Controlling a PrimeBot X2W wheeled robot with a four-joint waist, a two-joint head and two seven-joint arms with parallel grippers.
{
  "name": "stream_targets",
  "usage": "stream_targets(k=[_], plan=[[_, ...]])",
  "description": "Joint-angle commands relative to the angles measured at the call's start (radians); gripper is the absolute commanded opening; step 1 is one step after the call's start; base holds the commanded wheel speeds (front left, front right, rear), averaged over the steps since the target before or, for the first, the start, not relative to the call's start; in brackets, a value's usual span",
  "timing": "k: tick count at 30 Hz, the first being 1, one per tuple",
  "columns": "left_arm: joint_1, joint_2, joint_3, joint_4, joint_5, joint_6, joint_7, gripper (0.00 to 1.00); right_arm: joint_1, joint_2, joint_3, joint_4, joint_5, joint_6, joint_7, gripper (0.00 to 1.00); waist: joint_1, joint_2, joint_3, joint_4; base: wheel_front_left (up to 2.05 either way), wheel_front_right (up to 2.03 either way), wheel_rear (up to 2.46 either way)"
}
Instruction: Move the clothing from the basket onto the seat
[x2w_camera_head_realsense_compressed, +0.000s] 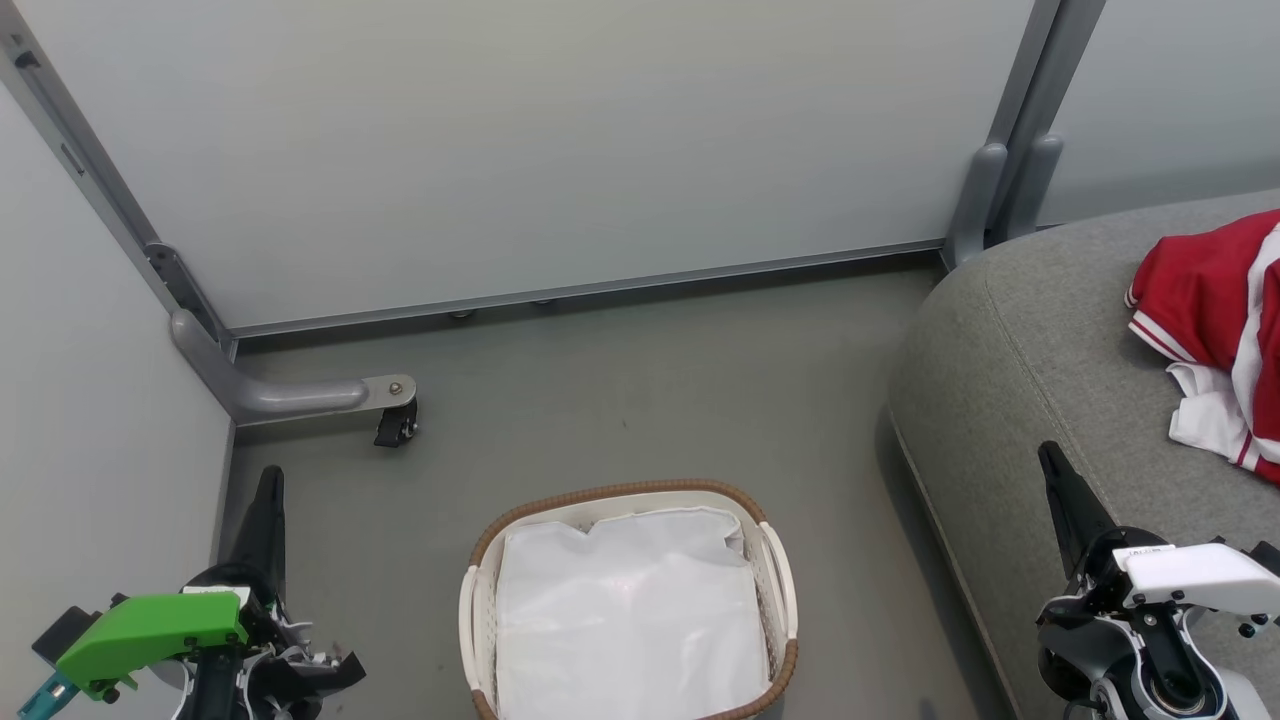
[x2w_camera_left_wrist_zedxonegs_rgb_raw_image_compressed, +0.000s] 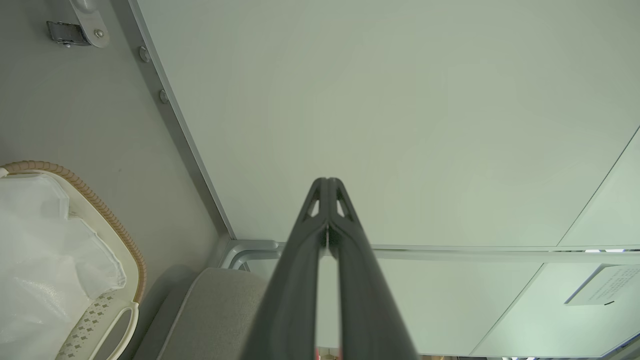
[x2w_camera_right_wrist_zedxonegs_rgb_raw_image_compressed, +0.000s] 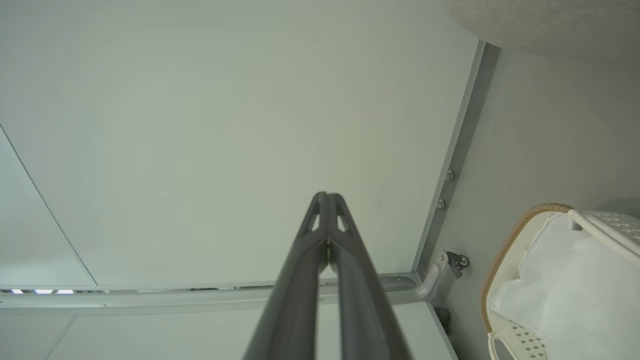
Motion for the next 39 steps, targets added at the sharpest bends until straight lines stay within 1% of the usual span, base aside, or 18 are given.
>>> stream_targets(k=[1, 39], plan=[[-0.011, 0.007, 0.002, -0.002, -0.003, -0.005, 0.003, 0.0, 0.011, -0.006, -0.002, -0.004, 0.003, 0.0, 0.001, 0.0, 0.0, 0.0, 0.0, 0.0, 0.0, 0.0, 0.0], [-0.011, 0.007, 0.002, -0.002, -0.003, -0.005, 0.003, 0.0, 0.011, -0.006, -0.002, -0.003, 0.003, 0.0, 0.001, 0.0, 0.0, 0.0, 0.0, 0.0, 0.0, 0.0, 0.0]])
